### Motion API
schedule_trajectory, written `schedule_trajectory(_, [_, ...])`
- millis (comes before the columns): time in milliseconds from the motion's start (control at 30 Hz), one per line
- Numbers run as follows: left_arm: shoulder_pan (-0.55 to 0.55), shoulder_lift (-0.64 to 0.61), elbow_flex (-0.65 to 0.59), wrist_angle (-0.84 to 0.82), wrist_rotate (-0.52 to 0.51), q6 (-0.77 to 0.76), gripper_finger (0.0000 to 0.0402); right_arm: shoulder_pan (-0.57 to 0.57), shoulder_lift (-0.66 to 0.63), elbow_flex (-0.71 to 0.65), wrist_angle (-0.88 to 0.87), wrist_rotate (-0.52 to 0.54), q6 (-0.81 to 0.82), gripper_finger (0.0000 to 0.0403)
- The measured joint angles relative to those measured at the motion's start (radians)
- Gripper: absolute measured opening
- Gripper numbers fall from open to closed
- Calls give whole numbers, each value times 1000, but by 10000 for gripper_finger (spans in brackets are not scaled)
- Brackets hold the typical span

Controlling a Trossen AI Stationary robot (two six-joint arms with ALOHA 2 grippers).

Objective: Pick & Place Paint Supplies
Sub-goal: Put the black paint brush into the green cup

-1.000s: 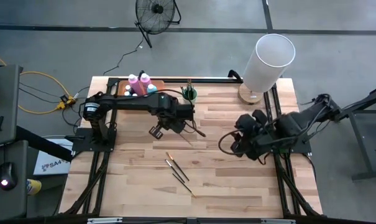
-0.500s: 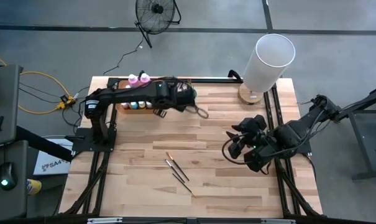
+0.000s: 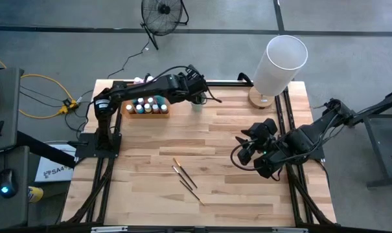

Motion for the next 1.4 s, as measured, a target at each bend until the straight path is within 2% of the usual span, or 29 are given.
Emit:
schedule_trajectory(133, [9,23,0,65,-44,138,0,0,0,0,0,0,-49,152])
schedule_trajectory(500, [10,88,-1,25,-30,108,0,-3,0,0,-6,24,-160,152])
schedule_trajectory(600, [10,89,-1,24,1,104,7,-3,0,0,-7,22,-166,152])
schedule_trajectory(867, [10,89,-1,37,23,71,76,-3,0,0,-7,9,-192,152])
schedule_trajectory(1067, [-11,89,3,178,-7,53,143,-3,0,0,-8,-8,-192,152])
schedule_trajectory(1233, [-48,78,68,156,-38,-99,162,-3,-11,0,-8,-10,-183,152])
schedule_trajectory(1333, [-88,67,138,37,-25,-330,162,-3,-24,0,-8,-11,-182,152])
schedule_trajectory(1400, [-118,57,195,-94,4,-550,161,-3,-30,0,-8,-11,-181,152])
